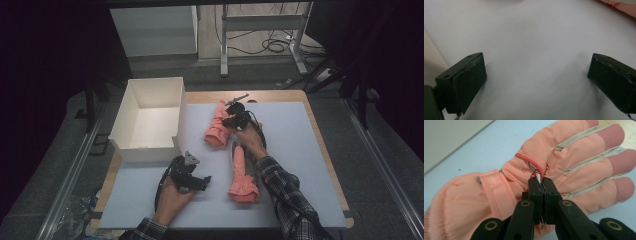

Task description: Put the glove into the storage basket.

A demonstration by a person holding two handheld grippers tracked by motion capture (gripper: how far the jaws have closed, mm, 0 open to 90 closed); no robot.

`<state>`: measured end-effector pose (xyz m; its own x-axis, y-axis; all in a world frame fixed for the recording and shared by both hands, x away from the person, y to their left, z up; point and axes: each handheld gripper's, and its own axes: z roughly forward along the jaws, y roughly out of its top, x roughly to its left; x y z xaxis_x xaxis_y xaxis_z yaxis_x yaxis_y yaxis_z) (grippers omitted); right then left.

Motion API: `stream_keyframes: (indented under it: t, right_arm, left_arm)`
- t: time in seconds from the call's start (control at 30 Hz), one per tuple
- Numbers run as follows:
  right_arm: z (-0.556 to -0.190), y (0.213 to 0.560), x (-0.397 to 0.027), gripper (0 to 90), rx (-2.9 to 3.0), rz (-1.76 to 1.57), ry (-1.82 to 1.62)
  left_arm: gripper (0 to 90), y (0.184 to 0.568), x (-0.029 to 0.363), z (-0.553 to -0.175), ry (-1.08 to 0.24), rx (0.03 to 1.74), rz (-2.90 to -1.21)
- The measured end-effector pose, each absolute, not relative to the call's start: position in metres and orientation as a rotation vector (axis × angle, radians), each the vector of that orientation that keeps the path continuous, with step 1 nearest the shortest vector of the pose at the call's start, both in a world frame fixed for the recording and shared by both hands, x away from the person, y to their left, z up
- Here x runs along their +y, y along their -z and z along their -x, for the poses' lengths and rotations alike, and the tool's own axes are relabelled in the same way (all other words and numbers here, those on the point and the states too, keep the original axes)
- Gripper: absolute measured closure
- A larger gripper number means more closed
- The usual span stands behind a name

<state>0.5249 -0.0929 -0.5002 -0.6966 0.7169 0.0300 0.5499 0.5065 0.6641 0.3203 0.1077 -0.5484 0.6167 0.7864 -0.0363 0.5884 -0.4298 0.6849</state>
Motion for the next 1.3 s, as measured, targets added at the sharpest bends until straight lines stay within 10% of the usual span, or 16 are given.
stream_keyframes:
  t: [1.3]
  right_arm:
    - [-0.459, 0.420, -0.123, 87.1, 2.596, -0.848, -1.279]
  left_arm:
    - [1.7, 0.548, 0.108, -0.320, -0.382, 1.073, -2.170]
